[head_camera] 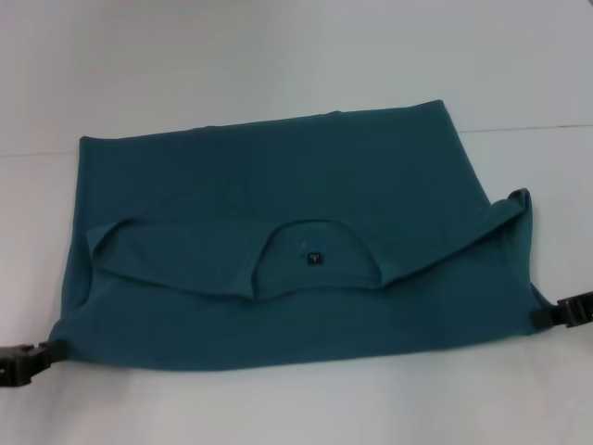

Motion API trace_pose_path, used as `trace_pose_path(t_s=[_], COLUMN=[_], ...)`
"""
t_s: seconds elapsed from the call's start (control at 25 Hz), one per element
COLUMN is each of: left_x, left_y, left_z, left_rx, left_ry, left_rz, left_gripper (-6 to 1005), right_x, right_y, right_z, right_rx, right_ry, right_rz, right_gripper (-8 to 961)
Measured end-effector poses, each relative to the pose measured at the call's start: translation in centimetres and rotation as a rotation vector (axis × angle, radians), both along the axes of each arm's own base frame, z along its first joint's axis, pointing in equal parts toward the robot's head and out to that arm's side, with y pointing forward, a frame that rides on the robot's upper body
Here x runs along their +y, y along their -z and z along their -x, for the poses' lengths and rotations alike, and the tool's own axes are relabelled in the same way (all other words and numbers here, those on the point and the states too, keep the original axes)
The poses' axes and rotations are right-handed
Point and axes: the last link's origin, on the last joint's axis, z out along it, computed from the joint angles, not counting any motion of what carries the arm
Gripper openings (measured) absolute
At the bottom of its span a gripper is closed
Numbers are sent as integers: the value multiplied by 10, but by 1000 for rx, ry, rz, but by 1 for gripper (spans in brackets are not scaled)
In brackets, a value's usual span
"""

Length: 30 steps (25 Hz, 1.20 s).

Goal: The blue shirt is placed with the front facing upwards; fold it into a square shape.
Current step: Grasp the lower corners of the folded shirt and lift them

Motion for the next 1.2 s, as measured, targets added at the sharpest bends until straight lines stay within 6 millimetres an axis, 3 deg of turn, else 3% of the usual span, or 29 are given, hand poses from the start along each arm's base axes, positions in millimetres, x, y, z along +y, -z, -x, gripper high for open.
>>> trace_pose_path(t_s=[0.72,1.2], left_x=[-40,-36], left_y=[-4,-7], left_z=[8,3], left_rx=[-47,-74], left_ry=[89,108], left_rz=[22,-4], left_gripper=[26,26], right_x=[-41,-53], right_y=[2,-15], right_z=[-15,-16], right_rx=[54,207], right_ry=[-16,-64], right_rz=[38,-19], right_gripper=[28,29])
